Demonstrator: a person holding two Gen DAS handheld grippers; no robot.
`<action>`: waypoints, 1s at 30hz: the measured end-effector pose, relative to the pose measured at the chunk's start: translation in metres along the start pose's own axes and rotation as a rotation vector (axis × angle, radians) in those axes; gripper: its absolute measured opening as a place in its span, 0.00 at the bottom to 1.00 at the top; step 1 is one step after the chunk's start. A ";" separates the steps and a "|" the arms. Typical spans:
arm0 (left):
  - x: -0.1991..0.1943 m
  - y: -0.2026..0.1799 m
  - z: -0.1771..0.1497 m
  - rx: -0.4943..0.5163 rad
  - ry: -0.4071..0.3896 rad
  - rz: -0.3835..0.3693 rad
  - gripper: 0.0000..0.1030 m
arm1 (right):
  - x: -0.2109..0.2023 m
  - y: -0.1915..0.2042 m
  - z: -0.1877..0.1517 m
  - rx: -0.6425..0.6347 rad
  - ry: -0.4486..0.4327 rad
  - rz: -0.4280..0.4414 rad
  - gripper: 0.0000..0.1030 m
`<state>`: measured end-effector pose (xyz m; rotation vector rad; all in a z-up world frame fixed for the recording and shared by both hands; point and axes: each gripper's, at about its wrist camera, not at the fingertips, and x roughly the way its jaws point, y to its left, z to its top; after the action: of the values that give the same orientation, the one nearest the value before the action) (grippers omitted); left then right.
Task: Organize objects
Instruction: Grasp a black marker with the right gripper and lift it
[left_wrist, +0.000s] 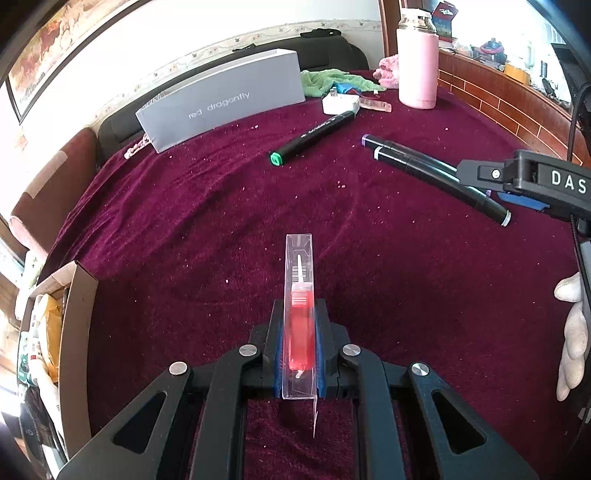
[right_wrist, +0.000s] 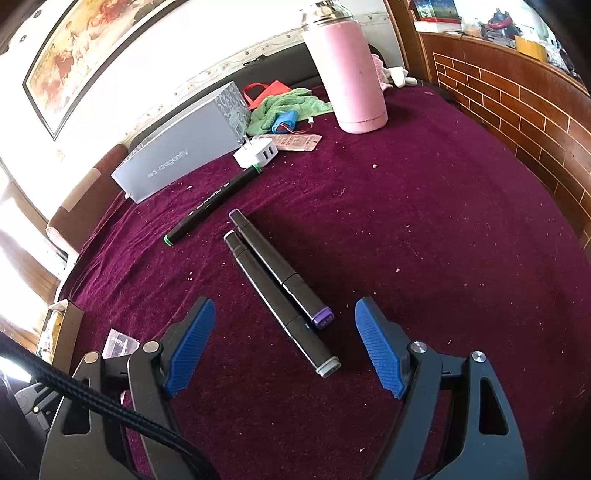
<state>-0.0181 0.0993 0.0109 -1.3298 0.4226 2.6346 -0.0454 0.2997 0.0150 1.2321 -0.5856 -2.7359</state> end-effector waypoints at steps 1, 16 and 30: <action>0.001 0.000 0.000 -0.002 0.003 -0.001 0.10 | 0.000 -0.001 0.000 0.003 0.002 0.001 0.76; 0.003 0.001 0.000 -0.004 0.002 -0.007 0.10 | -0.002 -0.002 0.003 0.024 -0.006 0.031 0.76; 0.002 0.002 -0.002 -0.017 -0.010 -0.019 0.10 | 0.038 -0.009 0.033 0.264 0.142 0.436 0.76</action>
<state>-0.0185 0.0968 0.0087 -1.3183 0.3852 2.6343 -0.0943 0.3095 0.0051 1.1656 -1.0796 -2.2452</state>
